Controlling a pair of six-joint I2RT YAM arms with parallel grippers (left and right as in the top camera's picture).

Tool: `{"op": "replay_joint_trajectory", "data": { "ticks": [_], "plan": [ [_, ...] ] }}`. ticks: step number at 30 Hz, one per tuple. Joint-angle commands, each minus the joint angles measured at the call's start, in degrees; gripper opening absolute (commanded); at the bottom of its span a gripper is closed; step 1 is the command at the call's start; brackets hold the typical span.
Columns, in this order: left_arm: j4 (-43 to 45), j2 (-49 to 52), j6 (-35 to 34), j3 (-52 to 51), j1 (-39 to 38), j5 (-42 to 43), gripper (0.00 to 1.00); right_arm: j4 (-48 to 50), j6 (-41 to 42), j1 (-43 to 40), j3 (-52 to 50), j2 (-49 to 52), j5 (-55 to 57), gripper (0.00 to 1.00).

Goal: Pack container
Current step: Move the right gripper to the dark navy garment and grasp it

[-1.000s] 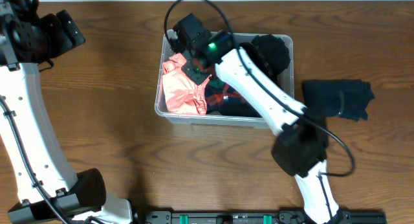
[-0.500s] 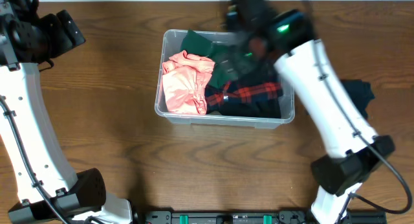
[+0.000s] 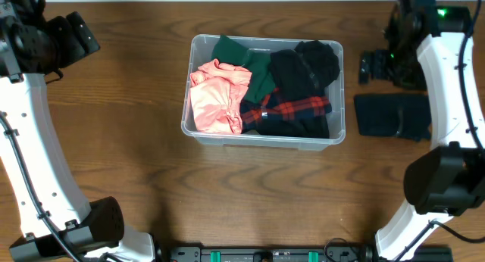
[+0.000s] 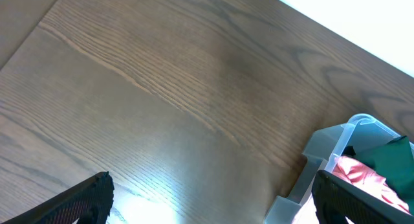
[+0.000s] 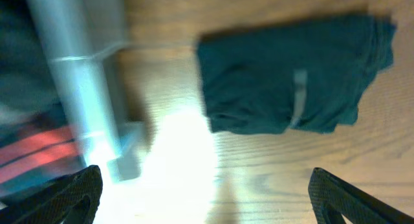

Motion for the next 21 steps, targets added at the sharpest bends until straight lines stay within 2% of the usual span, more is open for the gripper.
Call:
{"op": "replay_joint_trajectory", "data": {
  "ticks": [1,6,8,21],
  "plan": [
    [0.0,0.2,-0.3,-0.1,0.2,-0.2,0.98,2.7,1.0,-2.2,-6.7,-1.2,2.7,0.99],
    [0.0,0.2,-0.3,-0.1,0.2,-0.2,0.98,10.7,-2.1,-3.5,-15.8,-1.2,5.7,0.99],
    [0.0,0.2,-0.3,-0.1,0.2,-0.2,0.98,14.6,-4.8,-3.3,-18.1,-1.2,5.9,0.95],
    [0.0,0.2,-0.3,-0.1,0.2,-0.2,0.98,28.7,-10.5,-0.9,-27.1,-1.1,4.5,0.88]
  ]
}}
